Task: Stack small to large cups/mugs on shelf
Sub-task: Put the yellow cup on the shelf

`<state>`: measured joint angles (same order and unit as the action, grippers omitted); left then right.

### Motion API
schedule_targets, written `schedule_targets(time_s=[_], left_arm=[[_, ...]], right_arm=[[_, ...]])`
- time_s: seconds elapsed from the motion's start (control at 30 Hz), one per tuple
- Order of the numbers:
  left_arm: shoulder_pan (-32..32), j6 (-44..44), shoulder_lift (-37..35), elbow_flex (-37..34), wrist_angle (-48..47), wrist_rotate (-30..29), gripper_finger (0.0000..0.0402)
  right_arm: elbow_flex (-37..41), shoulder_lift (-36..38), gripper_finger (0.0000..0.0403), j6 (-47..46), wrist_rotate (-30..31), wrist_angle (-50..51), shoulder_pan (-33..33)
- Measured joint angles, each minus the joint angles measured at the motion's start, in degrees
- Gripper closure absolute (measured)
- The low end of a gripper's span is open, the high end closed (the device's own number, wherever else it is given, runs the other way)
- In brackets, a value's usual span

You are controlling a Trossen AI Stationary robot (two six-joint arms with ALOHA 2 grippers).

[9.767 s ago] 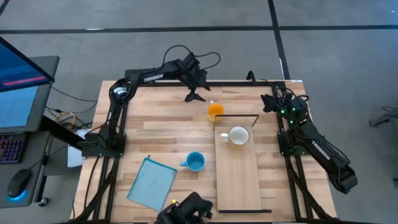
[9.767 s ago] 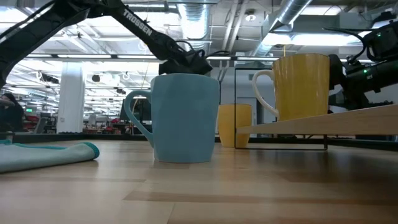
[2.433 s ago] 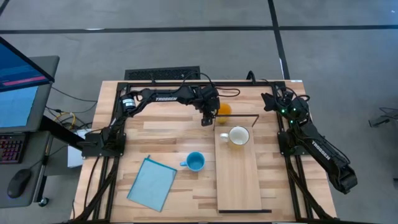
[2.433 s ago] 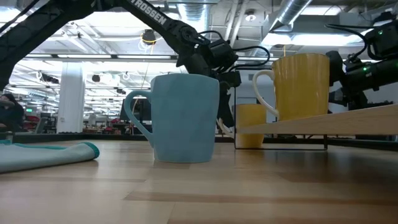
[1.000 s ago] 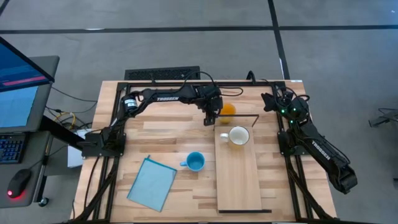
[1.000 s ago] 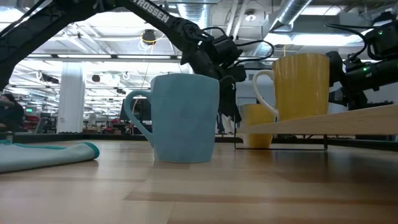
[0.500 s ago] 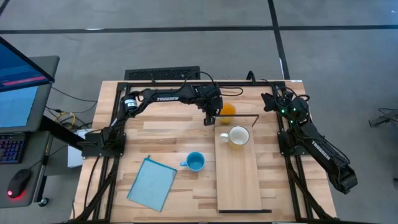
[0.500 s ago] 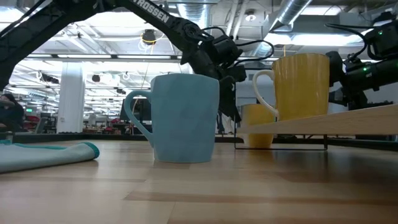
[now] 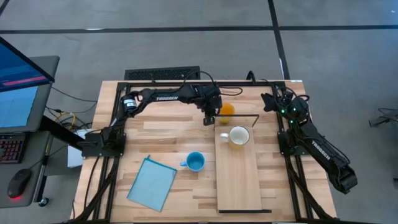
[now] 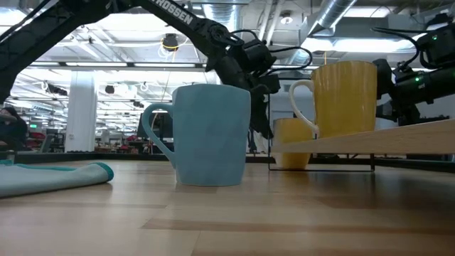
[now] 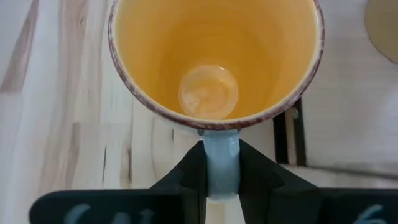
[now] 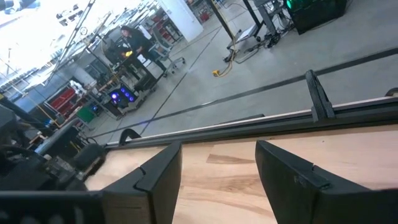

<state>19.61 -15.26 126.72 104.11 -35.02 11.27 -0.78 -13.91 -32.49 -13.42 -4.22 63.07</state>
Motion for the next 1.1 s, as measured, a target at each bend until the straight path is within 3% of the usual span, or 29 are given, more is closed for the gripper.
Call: schedule_targets(time_s=[0.43, 1.1], left_arm=[[1.3, 0.1, -3.8, 0.0, -6.6, -4.4, 0.0358], [1.8, 3.7, -20.3, 0.0, -12.9, -7.5, 0.0358]], right_arm=[[0.0, 0.0, 0.0177, 0.1, 0.0, 2.5, 0.0], [0.0, 0.0, 0.0177, 0.2, 0.0, 2.5, 0.0]])
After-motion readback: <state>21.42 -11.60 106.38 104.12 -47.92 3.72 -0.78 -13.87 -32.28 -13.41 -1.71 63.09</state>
